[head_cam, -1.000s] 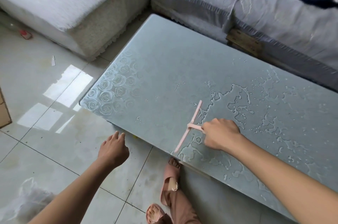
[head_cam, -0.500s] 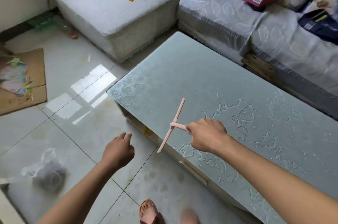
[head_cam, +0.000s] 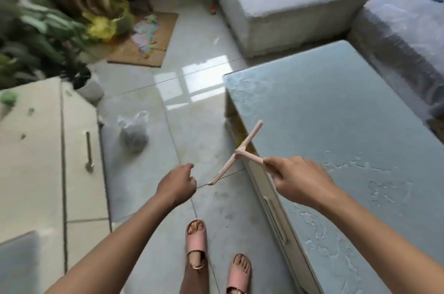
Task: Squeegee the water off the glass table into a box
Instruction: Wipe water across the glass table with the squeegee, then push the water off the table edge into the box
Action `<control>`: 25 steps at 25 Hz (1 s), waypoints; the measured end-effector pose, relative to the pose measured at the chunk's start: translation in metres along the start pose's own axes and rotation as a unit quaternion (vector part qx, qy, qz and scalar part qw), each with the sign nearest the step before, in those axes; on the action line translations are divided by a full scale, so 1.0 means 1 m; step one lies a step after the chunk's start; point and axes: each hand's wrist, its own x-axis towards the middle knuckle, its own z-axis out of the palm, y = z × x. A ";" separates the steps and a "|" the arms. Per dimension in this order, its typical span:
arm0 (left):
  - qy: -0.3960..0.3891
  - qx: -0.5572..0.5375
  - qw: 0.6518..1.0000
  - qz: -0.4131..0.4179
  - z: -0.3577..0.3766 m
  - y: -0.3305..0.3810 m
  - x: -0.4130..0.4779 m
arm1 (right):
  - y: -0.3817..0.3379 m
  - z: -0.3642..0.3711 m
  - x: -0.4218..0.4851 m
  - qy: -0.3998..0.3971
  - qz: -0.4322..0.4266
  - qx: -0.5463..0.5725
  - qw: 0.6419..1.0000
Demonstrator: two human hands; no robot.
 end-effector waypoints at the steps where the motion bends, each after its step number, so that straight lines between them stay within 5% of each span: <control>1: 0.007 -0.018 1.000 -0.021 0.003 -0.017 -0.011 | -0.015 0.004 0.002 -0.003 -0.024 -0.005 1.000; 14: 0.071 -0.232 0.917 -0.316 0.055 -0.269 -0.172 | -0.257 0.082 0.013 -0.065 -0.251 -0.108 0.960; 25: 0.197 -0.247 0.807 -0.499 0.121 -0.473 -0.352 | -0.491 0.162 -0.031 -0.145 -0.411 -0.128 0.891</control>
